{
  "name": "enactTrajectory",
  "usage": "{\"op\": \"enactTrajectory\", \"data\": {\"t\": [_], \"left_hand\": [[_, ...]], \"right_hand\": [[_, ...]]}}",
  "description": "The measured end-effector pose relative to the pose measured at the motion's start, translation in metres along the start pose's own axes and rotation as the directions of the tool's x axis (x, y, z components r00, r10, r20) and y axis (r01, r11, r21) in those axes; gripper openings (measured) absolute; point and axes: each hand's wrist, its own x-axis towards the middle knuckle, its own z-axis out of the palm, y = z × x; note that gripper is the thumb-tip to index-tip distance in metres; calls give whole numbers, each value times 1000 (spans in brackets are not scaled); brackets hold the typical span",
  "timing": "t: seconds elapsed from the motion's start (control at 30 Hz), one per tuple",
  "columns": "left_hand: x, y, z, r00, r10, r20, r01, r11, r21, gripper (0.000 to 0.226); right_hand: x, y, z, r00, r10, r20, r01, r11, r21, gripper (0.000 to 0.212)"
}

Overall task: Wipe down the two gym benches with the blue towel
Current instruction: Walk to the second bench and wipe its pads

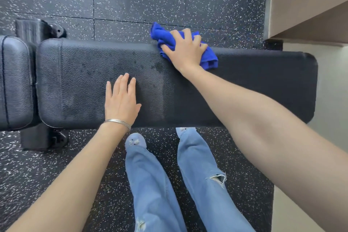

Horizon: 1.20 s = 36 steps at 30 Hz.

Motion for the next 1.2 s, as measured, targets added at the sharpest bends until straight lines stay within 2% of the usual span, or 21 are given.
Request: {"op": "enactTrajectory", "data": {"t": [0.13, 0.2, 0.33, 0.47, 0.53, 0.6, 0.67, 0.7, 0.73, 0.77, 0.83, 0.87, 0.9, 0.97, 1.0, 1.07, 1.13, 1.2], "left_hand": [[-10, -24, 1, 999, -36, 20, 36, 999, 7, 81], [-14, -33, 2, 999, -40, 19, 40, 999, 14, 81], [-15, -47, 3, 999, -39, 6, 39, 999, 14, 82], [-13, -63, 4, 1000, -24, -15, 24, 1000, -4, 83], [-14, -70, 6, 1000, -10, -15, 10, 1000, 3, 83], [-15, -78, 9, 1000, 7, -23, -7, 1000, 17, 82], [-17, -88, 12, 999, 15, -28, -14, 999, 30, 82], [-19, -93, 13, 1000, 18, -24, -17, 999, 37, 82], [-20, -98, 14, 1000, 22, -20, -22, 999, 41, 82], [-22, -102, 16, 999, 26, -21, -25, 999, 43, 82], [-25, -110, 17, 999, 29, -27, -28, 998, 53, 81], [-26, -113, 18, 999, 33, -27, -31, 998, 58, 80], [-26, -115, 19, 999, 38, -26, -36, 998, 60, 80], [-26, -120, 21, 999, 43, -25, -41, 998, 54, 79], [-26, -122, 22, 999, 46, -27, -44, 998, 48, 80], [-24, -125, 25, 998, 56, -40, -54, 998, 36, 80], [-24, -126, 26, 997, 65, -48, -64, 998, 26, 80], [-25, -128, 26, 996, 76, -38, -75, 997, 21, 81]], "right_hand": [[-24, -69, 14, 976, -214, 38, 215, 976, -35, 47], [-33, -78, 18, 967, -251, 44, 253, 966, -58, 47], [-61, -56, 17, 946, -324, 20, 325, 945, -43, 44], [-140, -30, 25, 910, -414, -29, 414, 910, 0, 42], [-179, -16, 35, 846, -533, 16, 533, 844, -58, 48], [-193, -6, 38, 719, -694, 36, 693, 711, -123, 51], [-173, -2, 31, 604, -797, 5, 792, 599, -117, 39], [-157, -4, 26, 586, -810, -21, 802, 584, -128, 36], [-139, -9, 21, 619, -785, -28, 773, 615, -155, 37], [-121, -16, 18, 701, -712, -38, 696, 695, -179, 38], [-79, -35, 16, 915, -398, -73, 381, 907, -178, 42], [-58, -45, 15, 976, -204, -80, 192, 972, -133, 44], [-39, -55, 13, 997, -40, -60, 36, 997, -67, 45], [-15, -71, 8, 992, 123, 9, -123, 992, -20, 45], [-15, -77, 9, 991, 135, 24, -133, 990, -48, 45], [-38, -79, 12, 998, 61, -23, -63, 993, -99, 46], [-84, -75, 19, 995, -82, -53, 76, 992, -99, 47], [-141, -68, 30, 961, -263, -82, 258, 964, -62, 47]]}}
